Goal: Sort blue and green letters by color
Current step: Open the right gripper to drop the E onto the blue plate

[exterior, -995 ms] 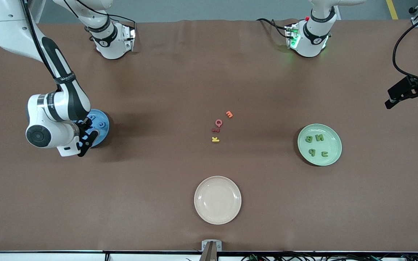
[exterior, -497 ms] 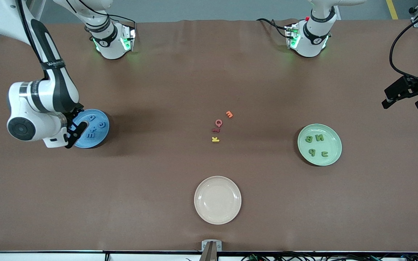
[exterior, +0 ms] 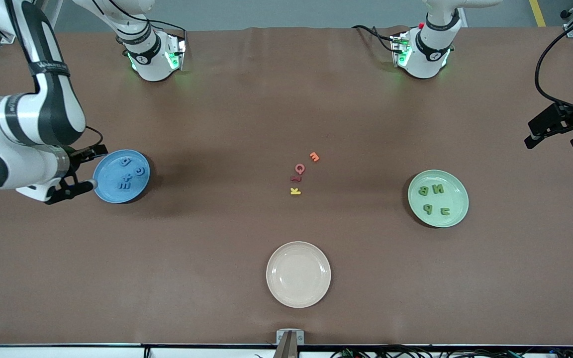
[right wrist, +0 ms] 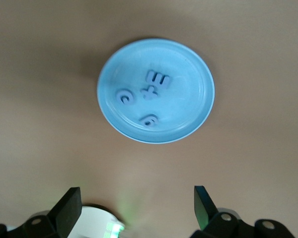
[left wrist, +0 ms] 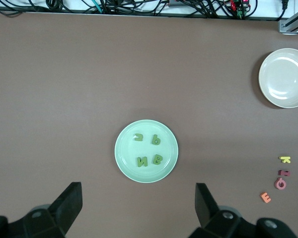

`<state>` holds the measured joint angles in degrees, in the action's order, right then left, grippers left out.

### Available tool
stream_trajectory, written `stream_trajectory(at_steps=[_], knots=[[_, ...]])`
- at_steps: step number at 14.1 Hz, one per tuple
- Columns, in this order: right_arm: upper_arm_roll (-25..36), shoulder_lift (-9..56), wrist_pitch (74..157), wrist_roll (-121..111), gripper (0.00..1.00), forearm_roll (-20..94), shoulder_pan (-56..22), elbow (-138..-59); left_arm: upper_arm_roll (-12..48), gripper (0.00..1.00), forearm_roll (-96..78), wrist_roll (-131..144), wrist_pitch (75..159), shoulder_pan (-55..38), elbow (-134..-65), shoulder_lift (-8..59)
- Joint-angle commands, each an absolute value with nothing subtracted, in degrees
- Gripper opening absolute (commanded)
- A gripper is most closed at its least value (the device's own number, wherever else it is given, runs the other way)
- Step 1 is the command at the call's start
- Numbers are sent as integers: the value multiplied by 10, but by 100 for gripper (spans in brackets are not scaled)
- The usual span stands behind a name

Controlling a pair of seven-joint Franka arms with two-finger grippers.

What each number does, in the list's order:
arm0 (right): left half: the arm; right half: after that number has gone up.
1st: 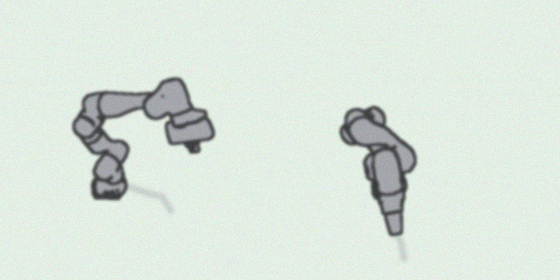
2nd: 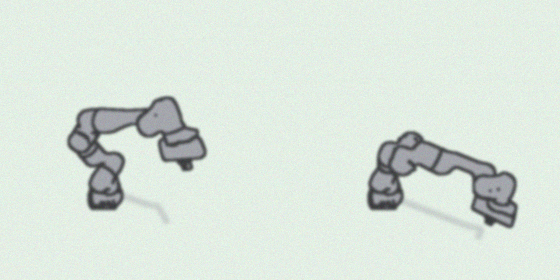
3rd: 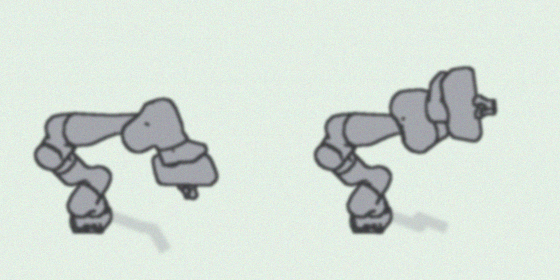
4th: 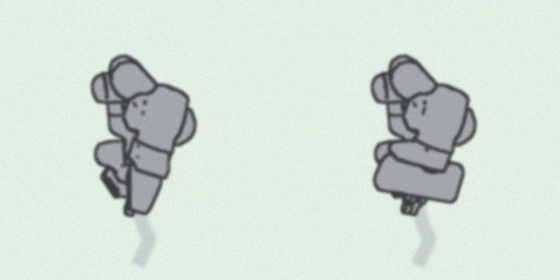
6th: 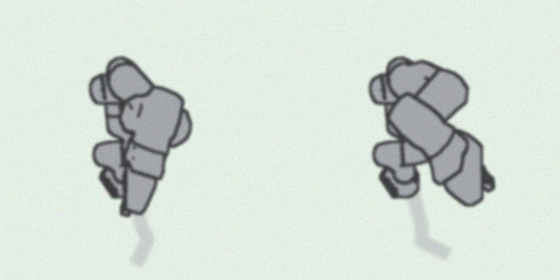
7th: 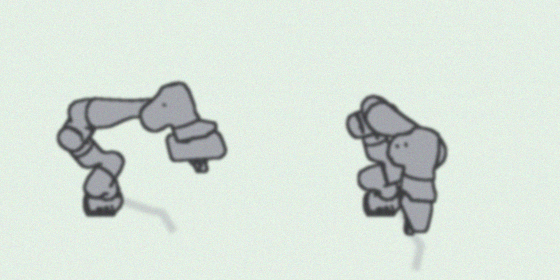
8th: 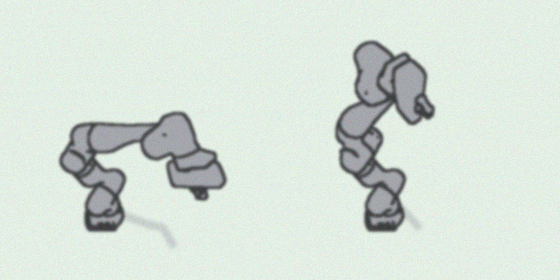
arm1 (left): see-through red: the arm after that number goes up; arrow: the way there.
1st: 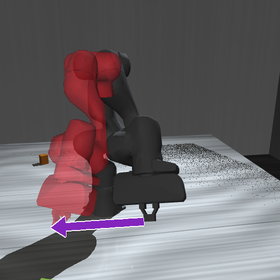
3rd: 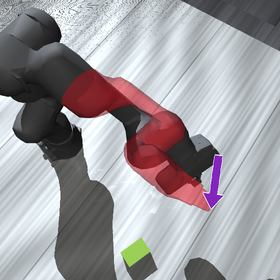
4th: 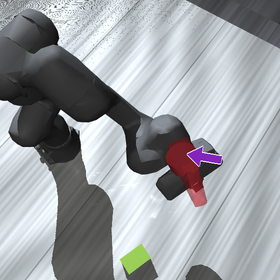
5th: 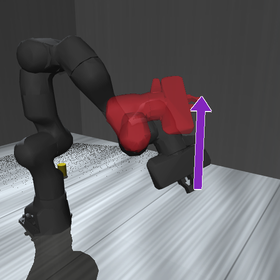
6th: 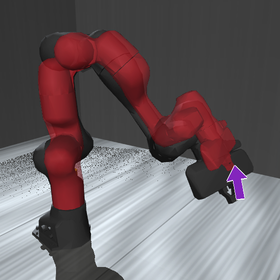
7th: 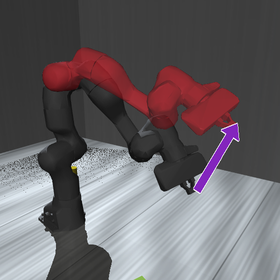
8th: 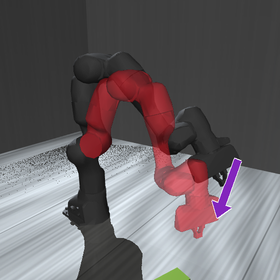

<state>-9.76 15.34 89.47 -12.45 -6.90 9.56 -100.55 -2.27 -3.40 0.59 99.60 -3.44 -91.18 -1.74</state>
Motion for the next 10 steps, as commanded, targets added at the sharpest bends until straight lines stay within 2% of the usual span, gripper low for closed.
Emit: stream_trajectory(at_steps=[1,6,10], knots=[[-102,148,840,-80,100,-47,109,-937,-18,100,-26,15,985,-34,-904,-21],[-102,155,745,-84,100,-52,133,-789,-17,100,-25,11,985,-35,-903,-21],[-101,160,737,-87,100,-56,135,-737,-15,100,-24,10,985,-34,-902,-21]])
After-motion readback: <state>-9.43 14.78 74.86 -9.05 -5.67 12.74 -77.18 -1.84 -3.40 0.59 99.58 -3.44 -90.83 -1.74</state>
